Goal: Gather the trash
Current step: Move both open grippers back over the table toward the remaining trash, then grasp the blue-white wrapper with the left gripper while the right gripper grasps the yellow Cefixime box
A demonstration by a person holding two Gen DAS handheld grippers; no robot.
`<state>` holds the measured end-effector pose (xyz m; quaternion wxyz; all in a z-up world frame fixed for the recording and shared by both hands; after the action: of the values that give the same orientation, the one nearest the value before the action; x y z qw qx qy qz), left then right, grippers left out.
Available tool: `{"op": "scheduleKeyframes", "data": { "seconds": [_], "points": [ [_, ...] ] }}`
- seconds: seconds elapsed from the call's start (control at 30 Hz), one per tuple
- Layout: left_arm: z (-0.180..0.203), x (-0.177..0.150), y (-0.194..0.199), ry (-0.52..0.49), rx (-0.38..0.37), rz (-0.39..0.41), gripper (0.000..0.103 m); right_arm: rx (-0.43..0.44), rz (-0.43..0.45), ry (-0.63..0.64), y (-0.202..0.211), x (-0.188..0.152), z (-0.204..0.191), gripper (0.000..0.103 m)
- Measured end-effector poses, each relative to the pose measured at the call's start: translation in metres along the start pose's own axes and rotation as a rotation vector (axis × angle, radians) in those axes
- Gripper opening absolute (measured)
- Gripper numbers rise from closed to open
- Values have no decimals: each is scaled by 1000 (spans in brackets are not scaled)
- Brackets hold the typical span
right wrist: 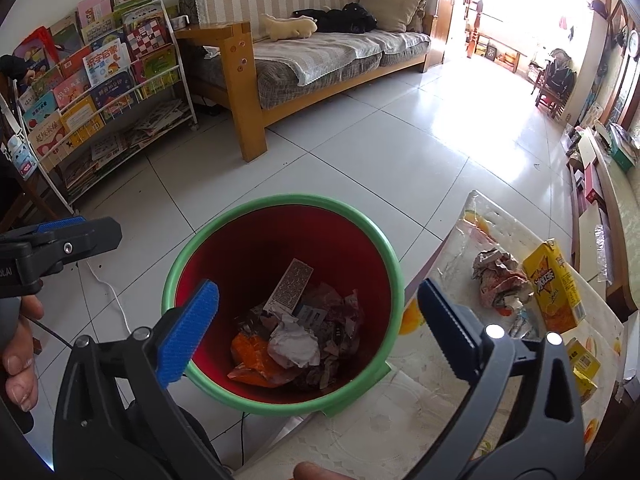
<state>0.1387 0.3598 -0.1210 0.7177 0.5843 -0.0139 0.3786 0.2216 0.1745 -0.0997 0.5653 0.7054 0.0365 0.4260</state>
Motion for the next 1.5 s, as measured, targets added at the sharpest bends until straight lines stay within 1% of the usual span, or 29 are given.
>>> {"op": "scheduleKeyframes", "data": {
  "seconds": [0.17,0.33,0.63,0.83,0.97,1.13,1.3,1.43,1.5],
  "points": [
    [25,-2,1,-51,-16,-7,95,-27,24,-30,20,-11,21,98],
    [70,-10,0,-122,-55,-15,95,-68,41,-85,43,-35,57,98],
    [172,-35,-21,-271,-124,-70,95,-166,31,-241,77,-98,160,98],
    [245,-53,-48,-375,-165,-110,95,-234,36,-326,97,-137,223,98],
    [283,-66,-75,-432,-151,-147,95,-256,30,-361,104,-161,257,98],
    [314,-76,-116,-486,-106,-203,95,-282,16,-391,104,-180,293,98],
    [334,-77,-158,-531,-37,-255,95,-285,1,-418,99,-191,320,98],
    [344,-75,-184,-550,-2,-277,95,-280,-3,-403,93,-191,328,98],
    [344,-73,-194,-543,9,-290,95,-277,-7,-390,87,-190,330,98]
  ]
}}
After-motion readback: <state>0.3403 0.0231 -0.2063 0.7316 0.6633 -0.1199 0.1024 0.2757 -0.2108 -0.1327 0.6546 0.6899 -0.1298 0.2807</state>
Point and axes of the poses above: each gripper's, at about its wrist camera, not at the fingertips, and y roughly against the way its jaws point, z to its right, x to its top, the point moved 1 cm from there along -y, roughly the way its jaws point, and after that the axes turned 4 degrees about -z, right-handed, at the moved point
